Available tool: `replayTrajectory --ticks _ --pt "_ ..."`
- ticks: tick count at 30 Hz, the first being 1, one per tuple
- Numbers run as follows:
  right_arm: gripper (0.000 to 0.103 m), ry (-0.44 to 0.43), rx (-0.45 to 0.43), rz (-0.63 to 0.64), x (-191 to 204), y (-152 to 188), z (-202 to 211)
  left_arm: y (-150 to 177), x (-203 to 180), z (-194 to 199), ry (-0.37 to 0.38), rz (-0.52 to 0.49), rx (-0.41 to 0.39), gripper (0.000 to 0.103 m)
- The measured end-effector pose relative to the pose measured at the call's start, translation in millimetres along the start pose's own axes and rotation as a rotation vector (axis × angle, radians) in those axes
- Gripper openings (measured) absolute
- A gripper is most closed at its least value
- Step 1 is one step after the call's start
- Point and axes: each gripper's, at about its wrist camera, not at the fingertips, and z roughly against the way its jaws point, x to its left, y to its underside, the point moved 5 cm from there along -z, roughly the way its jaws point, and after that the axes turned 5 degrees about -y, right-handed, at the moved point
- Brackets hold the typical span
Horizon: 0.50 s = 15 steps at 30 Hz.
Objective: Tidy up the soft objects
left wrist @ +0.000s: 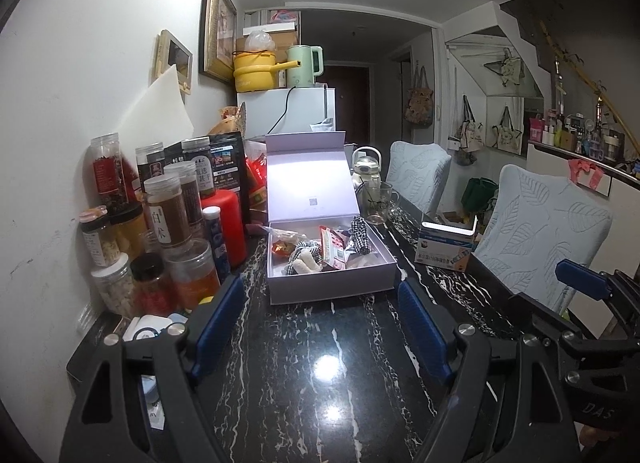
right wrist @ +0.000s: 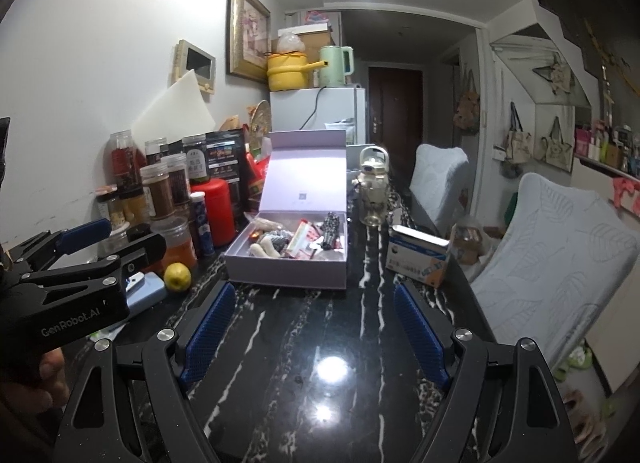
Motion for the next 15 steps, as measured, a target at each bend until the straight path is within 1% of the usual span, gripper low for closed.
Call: replayTrajectory --ticks 12,15 --pt "0.083 0.007 0.012 0.005 -0.6 5.0 0.9 6.8 -0.9 1.7 -0.007 -0.002 0.02 0.079" --pt "0.083 0.008 0.014 0.004 -0.3 5.1 0.8 8.7 -2.5 0.7 0.004 -0.001 0.031 0.079"
